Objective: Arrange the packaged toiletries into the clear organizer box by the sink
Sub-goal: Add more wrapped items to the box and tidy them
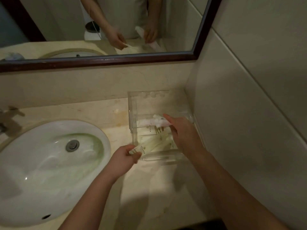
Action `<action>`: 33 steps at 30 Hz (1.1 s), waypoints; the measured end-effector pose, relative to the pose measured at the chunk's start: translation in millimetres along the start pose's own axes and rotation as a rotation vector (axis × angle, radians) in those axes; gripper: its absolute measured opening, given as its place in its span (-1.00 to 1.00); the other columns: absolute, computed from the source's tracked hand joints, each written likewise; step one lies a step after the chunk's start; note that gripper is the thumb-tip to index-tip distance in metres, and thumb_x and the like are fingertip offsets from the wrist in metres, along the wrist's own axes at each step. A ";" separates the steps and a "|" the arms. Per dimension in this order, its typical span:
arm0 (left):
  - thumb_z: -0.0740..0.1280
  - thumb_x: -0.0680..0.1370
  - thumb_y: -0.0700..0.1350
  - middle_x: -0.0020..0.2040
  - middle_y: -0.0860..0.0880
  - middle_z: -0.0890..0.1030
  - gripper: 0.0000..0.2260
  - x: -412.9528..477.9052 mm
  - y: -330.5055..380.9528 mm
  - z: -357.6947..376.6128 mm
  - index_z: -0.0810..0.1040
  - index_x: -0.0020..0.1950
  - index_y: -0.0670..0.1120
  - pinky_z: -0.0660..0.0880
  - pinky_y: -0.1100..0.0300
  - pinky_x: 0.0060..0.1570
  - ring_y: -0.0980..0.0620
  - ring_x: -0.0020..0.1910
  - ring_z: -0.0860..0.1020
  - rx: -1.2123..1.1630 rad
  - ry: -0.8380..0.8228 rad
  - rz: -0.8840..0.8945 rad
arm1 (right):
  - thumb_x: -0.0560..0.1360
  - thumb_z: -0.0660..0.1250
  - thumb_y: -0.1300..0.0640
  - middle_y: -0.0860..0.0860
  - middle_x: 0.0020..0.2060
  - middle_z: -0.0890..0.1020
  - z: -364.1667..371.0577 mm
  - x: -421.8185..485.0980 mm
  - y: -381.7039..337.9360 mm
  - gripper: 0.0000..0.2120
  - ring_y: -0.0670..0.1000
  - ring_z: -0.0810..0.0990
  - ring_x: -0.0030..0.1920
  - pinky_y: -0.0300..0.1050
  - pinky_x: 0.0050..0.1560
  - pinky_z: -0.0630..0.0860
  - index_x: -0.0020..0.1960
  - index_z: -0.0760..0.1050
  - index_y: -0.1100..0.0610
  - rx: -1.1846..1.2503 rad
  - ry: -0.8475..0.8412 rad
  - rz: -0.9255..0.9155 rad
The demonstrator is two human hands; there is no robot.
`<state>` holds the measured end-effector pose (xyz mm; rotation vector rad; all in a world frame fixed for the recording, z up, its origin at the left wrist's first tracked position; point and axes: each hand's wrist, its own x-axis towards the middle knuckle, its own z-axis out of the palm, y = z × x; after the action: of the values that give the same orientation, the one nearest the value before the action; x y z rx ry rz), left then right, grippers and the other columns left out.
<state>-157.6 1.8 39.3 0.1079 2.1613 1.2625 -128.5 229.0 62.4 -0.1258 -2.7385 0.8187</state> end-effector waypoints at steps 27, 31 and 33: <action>0.32 0.51 -0.29 -0.39 -0.12 0.52 -0.92 39.2 0.6 -11.6 0.59 -0.16 -0.23 0.29 0.22 -0.49 0.04 -0.49 0.38 -0.276 -0.096 -0.159 | 0.59 0.16 0.17 0.09 0.24 0.60 56.7 34.4 6.7 -0.65 0.12 0.55 0.24 -0.03 0.21 0.46 0.35 0.47 0.05 -0.229 -0.517 -0.127; 0.35 0.53 -0.27 -0.42 -0.11 0.40 -0.85 39.4 10.7 -14.6 0.55 -0.26 -0.19 0.21 0.20 -0.46 0.04 -0.48 0.28 -0.338 -0.082 -0.093 | 0.55 0.25 0.02 -0.09 0.16 0.64 31.2 10.7 7.9 -0.71 -0.10 0.57 0.15 -0.14 0.17 0.48 0.24 0.55 -0.03 0.091 -0.320 0.035; 0.35 0.53 -0.23 -0.40 -0.08 0.36 -0.89 43.1 24.6 -12.0 0.59 -0.18 -0.22 0.20 0.19 -0.44 0.05 -0.46 0.26 -0.338 -0.105 -0.029 | 0.50 0.33 -0.04 -0.15 -0.01 0.67 21.3 8.5 3.4 -0.73 -0.19 0.57 -0.06 -0.22 -0.01 0.48 0.17 0.59 -0.06 0.171 -0.383 0.128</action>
<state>-204.5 21.7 43.0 0.0022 1.8267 1.5493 -142.8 222.1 45.5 -0.1205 -3.0175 1.2212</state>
